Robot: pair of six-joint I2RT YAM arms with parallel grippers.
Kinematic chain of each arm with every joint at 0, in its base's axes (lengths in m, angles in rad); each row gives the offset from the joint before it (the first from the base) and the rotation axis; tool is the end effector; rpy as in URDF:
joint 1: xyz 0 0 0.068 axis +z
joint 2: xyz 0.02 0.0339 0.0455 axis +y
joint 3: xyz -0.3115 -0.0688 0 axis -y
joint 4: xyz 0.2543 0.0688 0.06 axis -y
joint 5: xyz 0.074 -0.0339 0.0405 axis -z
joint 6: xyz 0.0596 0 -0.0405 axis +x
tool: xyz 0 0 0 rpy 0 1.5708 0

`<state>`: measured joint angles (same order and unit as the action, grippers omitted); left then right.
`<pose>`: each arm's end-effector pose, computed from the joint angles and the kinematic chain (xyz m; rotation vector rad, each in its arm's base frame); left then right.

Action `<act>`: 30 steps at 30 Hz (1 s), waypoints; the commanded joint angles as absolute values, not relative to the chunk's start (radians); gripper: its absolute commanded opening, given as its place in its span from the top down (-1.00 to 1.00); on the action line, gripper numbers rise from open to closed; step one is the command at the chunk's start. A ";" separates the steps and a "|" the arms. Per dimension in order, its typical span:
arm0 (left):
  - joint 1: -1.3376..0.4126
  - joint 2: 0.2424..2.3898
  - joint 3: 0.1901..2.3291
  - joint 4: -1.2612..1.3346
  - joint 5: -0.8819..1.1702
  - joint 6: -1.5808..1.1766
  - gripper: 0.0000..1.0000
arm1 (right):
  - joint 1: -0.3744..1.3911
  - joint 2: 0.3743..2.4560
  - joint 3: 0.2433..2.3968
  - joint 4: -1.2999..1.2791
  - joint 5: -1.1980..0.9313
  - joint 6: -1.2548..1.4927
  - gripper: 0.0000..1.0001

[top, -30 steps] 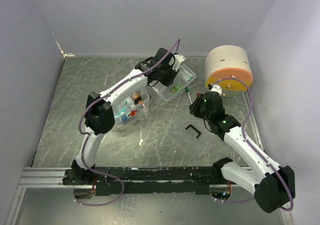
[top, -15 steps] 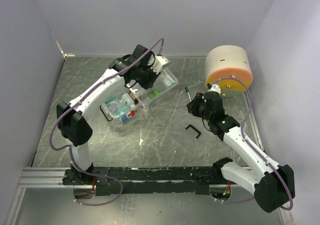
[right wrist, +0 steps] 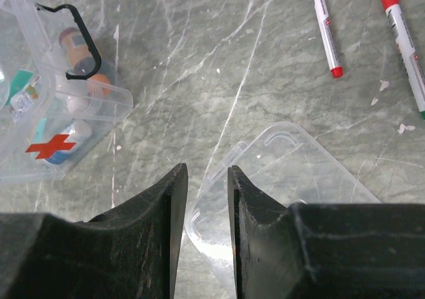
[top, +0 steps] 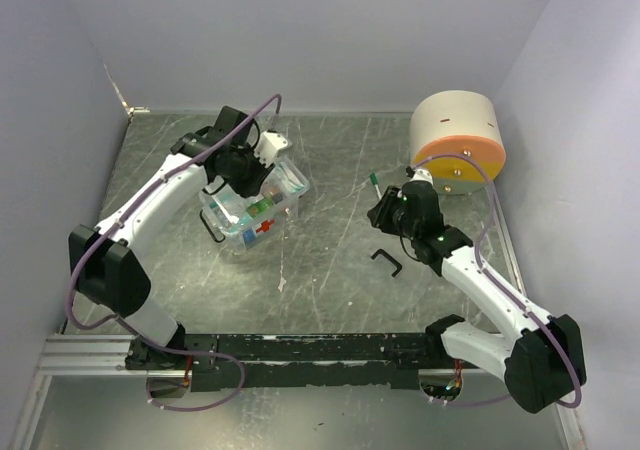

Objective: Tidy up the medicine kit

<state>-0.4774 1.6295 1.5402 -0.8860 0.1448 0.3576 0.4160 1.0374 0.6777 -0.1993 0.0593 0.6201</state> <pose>0.3260 -0.1783 0.3515 1.0843 2.3047 -0.2311 0.2154 0.0913 0.2776 0.2575 2.1630 0.5413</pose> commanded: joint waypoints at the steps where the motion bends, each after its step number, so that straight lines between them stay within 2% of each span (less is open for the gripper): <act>1: -0.426 1.564 1.468 -0.824 0.217 0.448 0.56 | 0.416 1.062 0.721 -0.174 0.034 0.596 0.39; 11: -0.367 1.610 1.453 -0.816 0.311 0.540 0.56 | 0.416 1.120 0.751 -0.146 0.011 0.595 0.38; 18: -0.364 1.680 1.453 -0.778 0.254 0.534 0.52 | 0.417 1.136 0.744 -0.124 0.006 0.606 0.38; 30: -0.356 1.676 1.402 -0.753 0.197 0.518 0.57 | 0.417 1.138 0.747 -0.130 0.001 0.598 0.38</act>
